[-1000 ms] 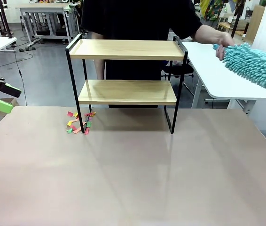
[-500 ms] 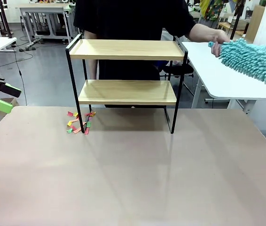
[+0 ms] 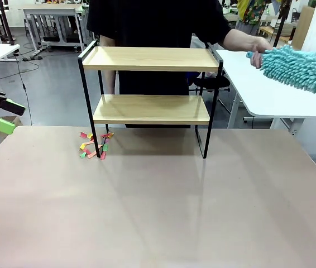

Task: Clean the shelf.
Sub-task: Hand the Duster back to the human.

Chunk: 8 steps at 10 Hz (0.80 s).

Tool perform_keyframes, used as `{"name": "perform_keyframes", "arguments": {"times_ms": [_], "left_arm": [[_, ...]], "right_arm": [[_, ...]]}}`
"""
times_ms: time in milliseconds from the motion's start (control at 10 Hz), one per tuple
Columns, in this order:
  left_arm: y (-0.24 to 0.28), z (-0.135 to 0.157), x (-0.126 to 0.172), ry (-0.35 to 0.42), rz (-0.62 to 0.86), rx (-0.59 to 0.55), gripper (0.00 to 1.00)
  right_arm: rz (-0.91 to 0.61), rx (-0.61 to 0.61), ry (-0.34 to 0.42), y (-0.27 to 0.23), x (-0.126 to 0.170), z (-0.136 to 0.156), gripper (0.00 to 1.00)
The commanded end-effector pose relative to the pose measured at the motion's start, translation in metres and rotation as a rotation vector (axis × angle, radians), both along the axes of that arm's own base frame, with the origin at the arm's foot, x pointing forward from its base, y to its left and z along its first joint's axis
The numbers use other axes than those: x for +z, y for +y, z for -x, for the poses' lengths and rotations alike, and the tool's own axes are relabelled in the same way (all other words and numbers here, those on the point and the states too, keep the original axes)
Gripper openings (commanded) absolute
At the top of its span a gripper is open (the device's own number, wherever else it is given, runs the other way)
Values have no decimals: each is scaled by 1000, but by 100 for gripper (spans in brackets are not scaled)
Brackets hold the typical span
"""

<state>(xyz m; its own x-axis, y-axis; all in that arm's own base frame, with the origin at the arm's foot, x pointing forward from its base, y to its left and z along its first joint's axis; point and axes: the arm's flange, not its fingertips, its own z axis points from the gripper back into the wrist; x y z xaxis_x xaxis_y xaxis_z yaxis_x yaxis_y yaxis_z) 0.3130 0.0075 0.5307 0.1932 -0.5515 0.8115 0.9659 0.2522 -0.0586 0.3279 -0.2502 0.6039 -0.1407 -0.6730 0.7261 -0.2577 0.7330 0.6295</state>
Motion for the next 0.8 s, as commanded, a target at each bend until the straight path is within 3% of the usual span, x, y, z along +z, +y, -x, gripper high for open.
{"name": "perform_keyframes", "arguments": {"times_ms": [0, 700], "left_arm": [[-1, -1, 2, -2, 18, -3, 100], [-1, -1, 2, -2, 18, -3, 100]], "right_arm": [[0, -7, 5, 1, 0, 1, 100], [0, -7, 5, 1, 0, 1, 100]]}}
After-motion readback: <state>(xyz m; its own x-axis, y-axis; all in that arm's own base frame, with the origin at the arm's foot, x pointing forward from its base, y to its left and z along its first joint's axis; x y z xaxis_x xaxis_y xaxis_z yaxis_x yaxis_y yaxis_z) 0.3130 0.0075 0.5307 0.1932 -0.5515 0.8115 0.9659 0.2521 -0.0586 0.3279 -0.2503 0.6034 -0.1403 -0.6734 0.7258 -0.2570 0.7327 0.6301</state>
